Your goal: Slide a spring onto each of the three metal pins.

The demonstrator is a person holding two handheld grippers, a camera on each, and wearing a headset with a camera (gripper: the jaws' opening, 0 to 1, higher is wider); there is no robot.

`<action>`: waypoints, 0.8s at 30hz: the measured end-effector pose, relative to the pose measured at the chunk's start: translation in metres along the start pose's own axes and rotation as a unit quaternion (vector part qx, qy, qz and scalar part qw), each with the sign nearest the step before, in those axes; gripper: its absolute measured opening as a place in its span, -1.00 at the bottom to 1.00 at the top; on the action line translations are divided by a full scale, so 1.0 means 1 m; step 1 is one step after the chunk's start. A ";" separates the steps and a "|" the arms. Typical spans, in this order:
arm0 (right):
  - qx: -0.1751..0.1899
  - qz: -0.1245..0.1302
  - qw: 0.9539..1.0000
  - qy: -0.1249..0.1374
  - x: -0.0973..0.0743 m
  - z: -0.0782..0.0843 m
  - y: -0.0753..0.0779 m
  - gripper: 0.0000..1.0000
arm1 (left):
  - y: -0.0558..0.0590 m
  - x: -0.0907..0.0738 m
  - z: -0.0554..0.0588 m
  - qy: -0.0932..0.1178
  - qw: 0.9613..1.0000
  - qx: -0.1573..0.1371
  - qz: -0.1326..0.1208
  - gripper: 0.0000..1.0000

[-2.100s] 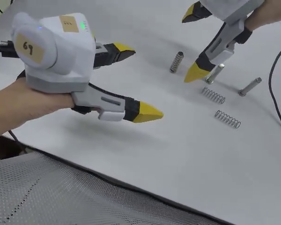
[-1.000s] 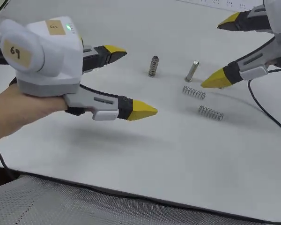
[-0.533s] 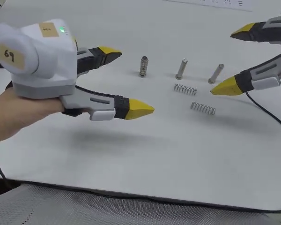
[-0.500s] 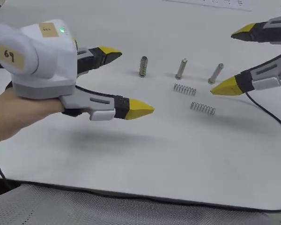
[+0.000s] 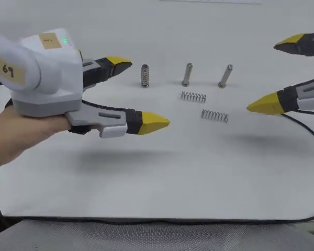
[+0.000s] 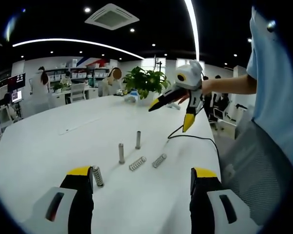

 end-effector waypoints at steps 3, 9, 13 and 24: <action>0.000 0.006 1.000 -0.001 -0.004 0.007 0.000 0.73 | 0.001 0.003 0.000 -0.002 1.000 0.002 0.005 0.57; 0.022 0.019 1.000 0.006 -0.015 0.020 -0.003 0.73 | 0.000 0.008 -0.001 -0.003 1.000 0.006 0.012 0.54; 0.033 0.022 0.999 0.011 -0.021 0.026 -0.007 0.72 | 0.001 0.013 0.000 -0.008 1.000 0.013 0.020 0.52; 0.051 0.032 0.998 0.015 -0.034 0.038 -0.014 0.72 | 0.005 0.039 0.004 -0.012 0.999 0.028 0.042 0.34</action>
Point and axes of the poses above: the centre of the closed fingertips' face, and the gripper's own axes: x roughly forward along the fingers, y roughly to its right, z roughly out of its underside, the point moved 7 cm from there along -x, roughly backward along the fingers, and after that the axes turned 15 degrees about x, right-handed, at the moved point
